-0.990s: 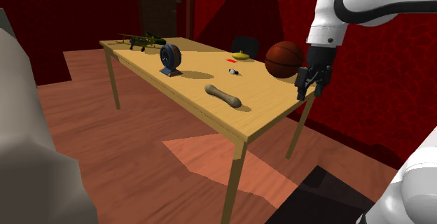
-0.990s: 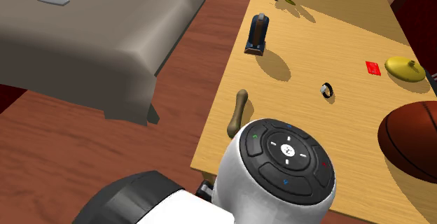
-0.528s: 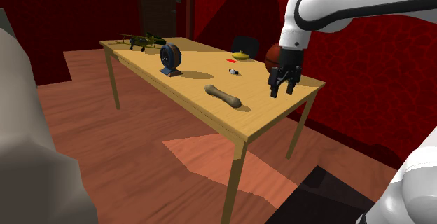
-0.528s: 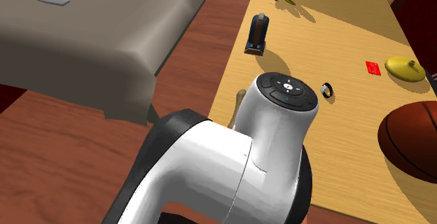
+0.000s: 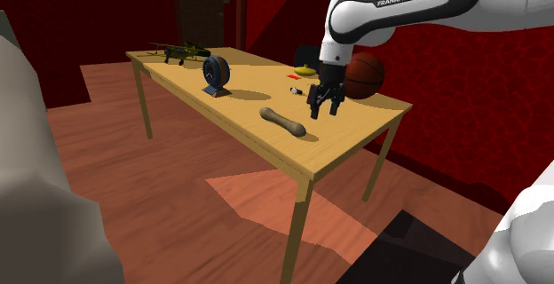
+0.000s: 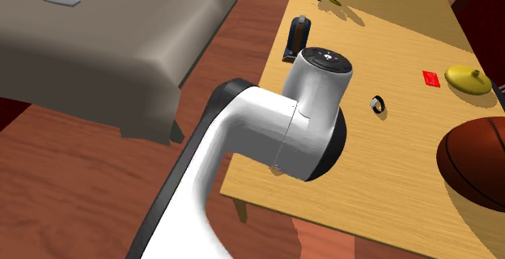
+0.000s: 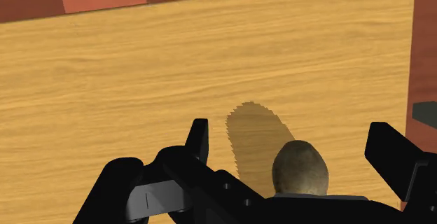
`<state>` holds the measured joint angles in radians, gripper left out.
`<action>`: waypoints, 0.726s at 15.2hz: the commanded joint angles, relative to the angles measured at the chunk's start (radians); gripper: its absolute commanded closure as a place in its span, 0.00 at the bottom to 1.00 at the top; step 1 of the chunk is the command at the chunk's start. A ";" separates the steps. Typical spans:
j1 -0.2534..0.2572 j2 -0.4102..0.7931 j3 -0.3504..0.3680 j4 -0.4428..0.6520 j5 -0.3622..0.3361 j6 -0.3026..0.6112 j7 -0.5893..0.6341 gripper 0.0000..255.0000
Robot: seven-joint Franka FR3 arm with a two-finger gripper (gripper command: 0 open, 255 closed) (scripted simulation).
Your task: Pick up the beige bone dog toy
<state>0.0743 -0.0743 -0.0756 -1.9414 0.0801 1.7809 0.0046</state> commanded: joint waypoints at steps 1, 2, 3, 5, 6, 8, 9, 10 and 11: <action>0.004 0.077 0.002 0.071 0.011 0.009 -0.015 0.00; 0.006 0.115 0.004 0.110 0.016 0.011 -0.023 0.00; 0.007 0.154 0.005 0.150 0.022 0.011 -0.029 0.00; 0.008 0.232 0.010 0.236 0.031 0.007 -0.042 0.00; 0.009 0.272 0.012 0.282 0.036 0.003 -0.048 0.00; 0.009 0.354 0.018 0.381 0.044 -0.010 -0.058 0.00; 0.009 0.397 0.021 0.435 0.048 -0.019 -0.063 0.00; 0.009 0.440 0.024 0.492 0.051 -0.030 -0.067 0.00; 0.009 0.474 0.027 0.537 0.054 -0.039 -0.069 0.00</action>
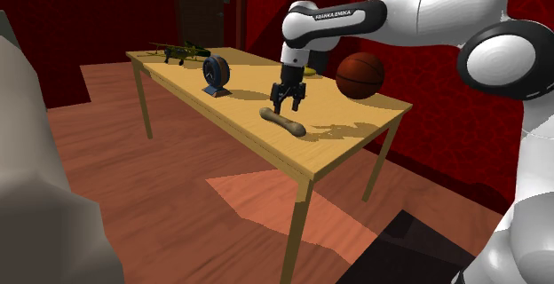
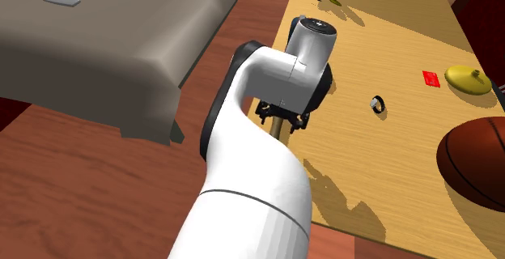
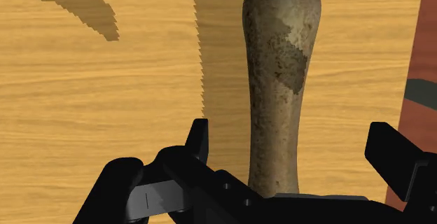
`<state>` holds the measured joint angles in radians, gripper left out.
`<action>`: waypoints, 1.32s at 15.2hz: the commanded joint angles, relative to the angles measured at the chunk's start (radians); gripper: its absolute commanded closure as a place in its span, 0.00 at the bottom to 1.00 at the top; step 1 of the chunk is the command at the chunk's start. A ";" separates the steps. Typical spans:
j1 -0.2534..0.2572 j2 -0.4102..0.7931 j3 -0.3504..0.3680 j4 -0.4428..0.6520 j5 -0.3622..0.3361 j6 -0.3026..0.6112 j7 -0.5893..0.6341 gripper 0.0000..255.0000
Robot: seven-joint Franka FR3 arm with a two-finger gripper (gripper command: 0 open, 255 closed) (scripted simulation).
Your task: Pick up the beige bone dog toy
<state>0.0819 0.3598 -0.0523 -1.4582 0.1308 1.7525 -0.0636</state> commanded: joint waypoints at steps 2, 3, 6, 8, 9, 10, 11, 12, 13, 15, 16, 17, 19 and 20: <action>0.002 0.041 0.004 0.029 0.003 0.015 -0.004 0.00; 0.002 0.042 0.004 0.017 0.004 0.028 -0.005 0.00; 0.003 0.047 0.005 -0.016 0.005 0.066 -0.010 0.00; 0.003 0.050 0.005 -0.033 0.006 0.085 -0.012 0.00; 0.003 0.050 0.005 -0.033 0.006 0.085 -0.012 0.00; 0.003 0.051 0.005 -0.030 0.006 0.084 -0.012 1.00; 0.003 0.051 0.005 -0.030 0.006 0.084 -0.012 1.00; 0.003 0.052 0.005 -0.030 0.006 0.084 -0.011 1.00; 0.003 0.052 0.005 -0.029 0.006 0.083 -0.011 1.00; 0.003 0.052 0.005 -0.029 0.006 0.083 -0.011 1.00; 0.003 0.052 0.005 -0.030 0.006 0.084 -0.011 1.00; 0.003 0.052 0.005 -0.030 0.006 0.084 -0.011 1.00; 0.003 0.050 0.005 -0.033 0.006 0.085 -0.012 1.00; 0.003 0.048 0.005 -0.022 0.005 0.073 -0.010 1.00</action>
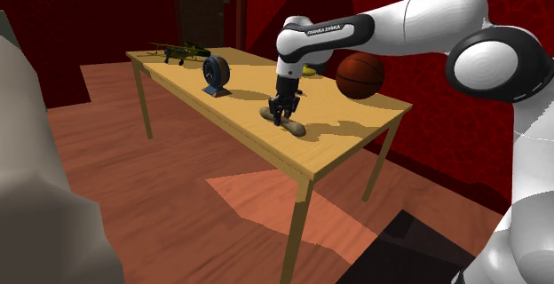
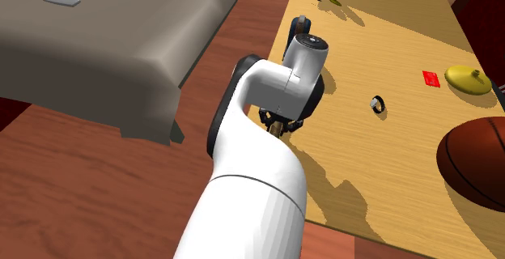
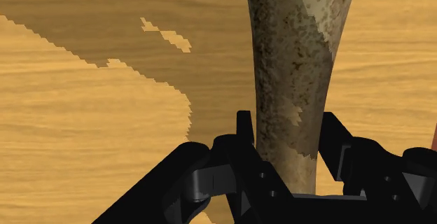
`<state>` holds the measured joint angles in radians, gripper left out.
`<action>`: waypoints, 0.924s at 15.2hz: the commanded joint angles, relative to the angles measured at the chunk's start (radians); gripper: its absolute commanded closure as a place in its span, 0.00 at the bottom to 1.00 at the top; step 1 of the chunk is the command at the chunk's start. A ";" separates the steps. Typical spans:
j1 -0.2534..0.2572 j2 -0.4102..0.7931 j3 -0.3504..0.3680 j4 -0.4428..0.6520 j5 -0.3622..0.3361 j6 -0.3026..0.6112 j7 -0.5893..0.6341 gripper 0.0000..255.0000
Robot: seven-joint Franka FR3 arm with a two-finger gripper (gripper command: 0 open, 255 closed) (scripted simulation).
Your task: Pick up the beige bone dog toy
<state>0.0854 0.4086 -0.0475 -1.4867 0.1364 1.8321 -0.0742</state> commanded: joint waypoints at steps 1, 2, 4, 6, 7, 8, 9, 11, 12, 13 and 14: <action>-0.001 -0.003 0.000 0.016 -0.001 -0.019 0.002 1.00; -0.001 -0.004 0.000 0.028 -0.001 -0.032 0.003 1.00; -0.001 -0.007 -0.001 0.050 -0.002 -0.057 0.006 1.00; -0.002 -0.009 -0.001 0.075 -0.003 -0.083 0.009 1.00; -0.002 -0.009 -0.001 0.087 -0.003 -0.096 0.010 1.00; -0.002 -0.009 -0.001 0.100 -0.003 -0.109 0.012 1.00; -0.003 -0.009 -0.001 0.114 -0.004 -0.123 0.013 1.00; -0.004 -0.008 -0.001 0.142 -0.004 -0.150 0.016 1.00; -0.004 -0.007 -0.001 0.157 -0.004 -0.164 0.017 1.00; -0.004 -0.006 -0.001 0.172 -0.004 -0.178 0.019 1.00; -0.005 -0.004 -0.001 0.188 -0.004 -0.192 0.020 1.00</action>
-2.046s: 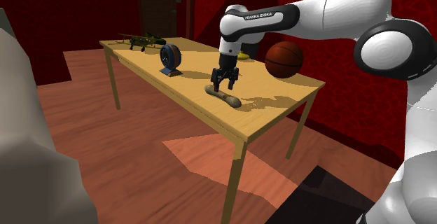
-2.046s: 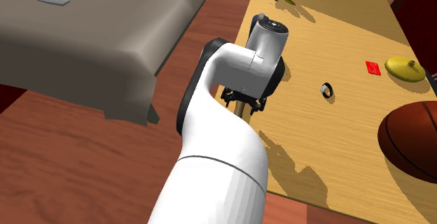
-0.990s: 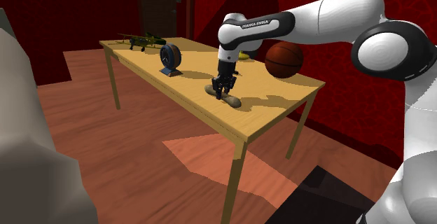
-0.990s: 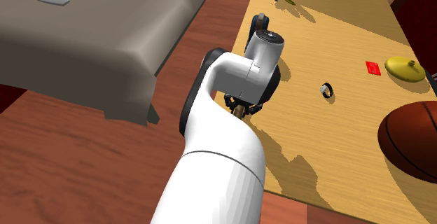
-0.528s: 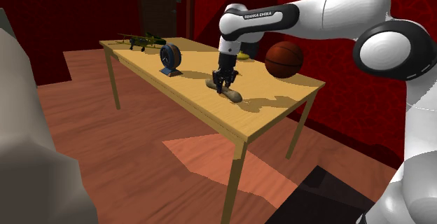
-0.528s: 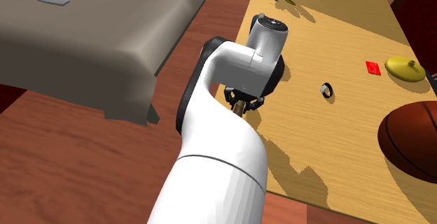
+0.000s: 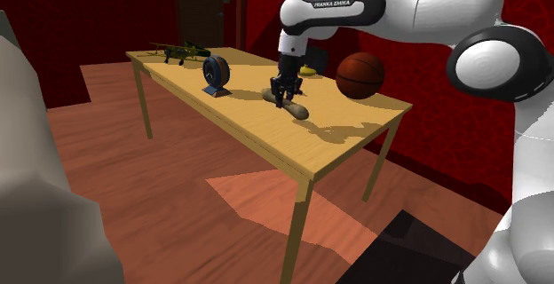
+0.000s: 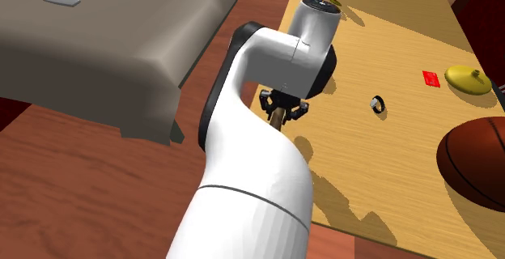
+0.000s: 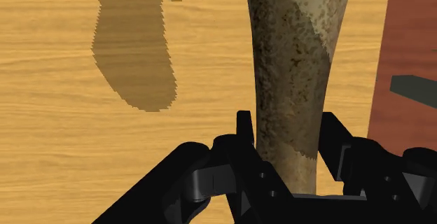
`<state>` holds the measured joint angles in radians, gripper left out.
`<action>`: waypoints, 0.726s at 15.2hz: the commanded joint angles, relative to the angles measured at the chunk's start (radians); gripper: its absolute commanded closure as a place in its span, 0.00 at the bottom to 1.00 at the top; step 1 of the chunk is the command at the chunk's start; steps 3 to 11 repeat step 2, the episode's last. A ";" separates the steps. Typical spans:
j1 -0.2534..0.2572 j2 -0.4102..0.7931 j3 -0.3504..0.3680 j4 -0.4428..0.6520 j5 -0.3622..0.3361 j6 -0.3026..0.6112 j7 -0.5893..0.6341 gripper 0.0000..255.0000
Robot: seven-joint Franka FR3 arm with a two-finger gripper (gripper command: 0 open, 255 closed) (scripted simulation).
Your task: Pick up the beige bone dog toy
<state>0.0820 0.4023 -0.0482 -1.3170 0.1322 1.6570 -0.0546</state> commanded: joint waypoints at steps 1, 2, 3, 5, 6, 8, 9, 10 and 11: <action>-0.001 0.002 0.000 0.020 0.000 -0.019 0.001 1.00; -0.001 0.002 0.000 0.021 0.000 -0.019 0.001 1.00; -0.001 0.002 0.000 0.021 0.000 -0.019 0.001 1.00; -0.001 0.002 0.000 0.021 0.000 -0.019 0.001 1.00; -0.001 0.002 0.000 0.021 0.000 -0.019 0.001 1.00; -0.001 0.002 0.000 0.021 0.000 -0.019 0.001 1.00; -0.001 0.002 0.000 0.021 0.000 -0.019 0.001 1.00; -0.001 0.002 0.000 0.021 0.000 -0.019 0.001 1.00; -0.001 0.002 0.000 0.021 0.000 -0.019 0.001 1.00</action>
